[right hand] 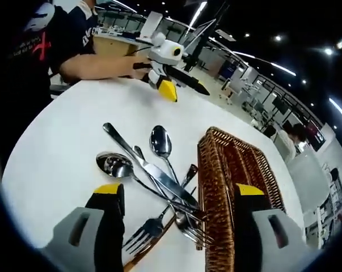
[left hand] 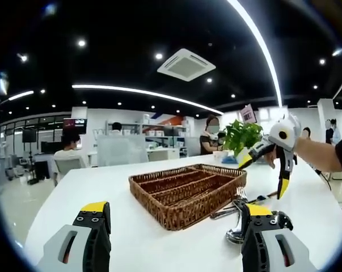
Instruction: Arrange the knives, forks, and spoons in their matching storage slots by inserting each utensil handle-first until every utensil is classified and aligned in the correct compartment
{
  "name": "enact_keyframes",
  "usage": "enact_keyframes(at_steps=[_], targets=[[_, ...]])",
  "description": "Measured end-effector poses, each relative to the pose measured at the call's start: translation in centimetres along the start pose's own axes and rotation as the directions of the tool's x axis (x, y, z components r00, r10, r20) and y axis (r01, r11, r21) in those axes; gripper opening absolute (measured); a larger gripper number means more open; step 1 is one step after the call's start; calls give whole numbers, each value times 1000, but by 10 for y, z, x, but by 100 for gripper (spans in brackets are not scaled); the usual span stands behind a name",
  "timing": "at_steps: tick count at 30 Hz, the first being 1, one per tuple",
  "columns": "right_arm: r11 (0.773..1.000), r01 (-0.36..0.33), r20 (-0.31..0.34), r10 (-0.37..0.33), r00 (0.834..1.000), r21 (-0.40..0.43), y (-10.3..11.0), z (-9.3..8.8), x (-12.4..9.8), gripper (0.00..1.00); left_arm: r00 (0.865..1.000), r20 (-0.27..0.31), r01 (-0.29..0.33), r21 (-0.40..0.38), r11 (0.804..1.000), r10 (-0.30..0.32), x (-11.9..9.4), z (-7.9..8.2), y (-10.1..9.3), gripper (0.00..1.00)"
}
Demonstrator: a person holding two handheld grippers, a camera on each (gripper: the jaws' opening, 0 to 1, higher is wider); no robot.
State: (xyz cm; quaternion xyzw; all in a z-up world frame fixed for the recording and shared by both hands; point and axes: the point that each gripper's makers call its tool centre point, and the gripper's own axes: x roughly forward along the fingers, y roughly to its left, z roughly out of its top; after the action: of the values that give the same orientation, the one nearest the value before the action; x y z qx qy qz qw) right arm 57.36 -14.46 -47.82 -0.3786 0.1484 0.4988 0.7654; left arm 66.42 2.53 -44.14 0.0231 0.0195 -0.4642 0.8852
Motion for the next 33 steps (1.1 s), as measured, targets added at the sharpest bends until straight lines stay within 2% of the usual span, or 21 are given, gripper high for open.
enact_keyframes(at_steps=[5, 9, 12, 17, 20, 21, 23, 29, 31, 33], targets=[[997, -67, -21, 67, 998, -27, 12, -11, 12, 71, 1000, 11, 7, -20, 1000, -7, 1, 0, 0, 100], [990, -135, -18, 135, 991, -32, 25, -10, 20, 63, 1000, 10, 6, -19, 1000, -6, 1, 0, 0, 100], [986, -160, -36, 159, 987, -38, 29, -12, 24, 60, 1000, 21, 8, -22, 1000, -7, 0, 3, -1, 100], [976, -216, -33, 215, 976, -36, 39, -10, 27, 44, 1000, 26, 11, -18, 1000, -10, 1, 5, -2, 100], [960, -277, -77, 274, 959, -39, 49, -17, 32, 35, 1000, 28, 14, -17, 1000, -14, 1, 5, -4, 100], [962, -275, -61, 274, 960, 2, 50, -15, 31, 32, 1000, 26, 15, -20, 1000, -15, 1, 5, -4, 100], [959, -279, -74, 275, 959, -43, 49, -14, 32, 29, 999, 29, 14, -22, 1000, -13, 1, 5, -4, 100], [946, -324, -67, 322, 944, -17, 56, -14, 33, 17, 999, 35, 17, -24, 1000, -16, 0, 6, -5, 100], [948, -319, -65, 317, 946, -21, 53, -14, 34, 12, 999, 35, 16, -25, 1000, -15, 1, 6, -5, 100], [946, -324, -70, 322, 944, -27, 52, -14, 35, 11, 999, 32, 17, -25, 1000, -17, 2, 6, -5, 100]])
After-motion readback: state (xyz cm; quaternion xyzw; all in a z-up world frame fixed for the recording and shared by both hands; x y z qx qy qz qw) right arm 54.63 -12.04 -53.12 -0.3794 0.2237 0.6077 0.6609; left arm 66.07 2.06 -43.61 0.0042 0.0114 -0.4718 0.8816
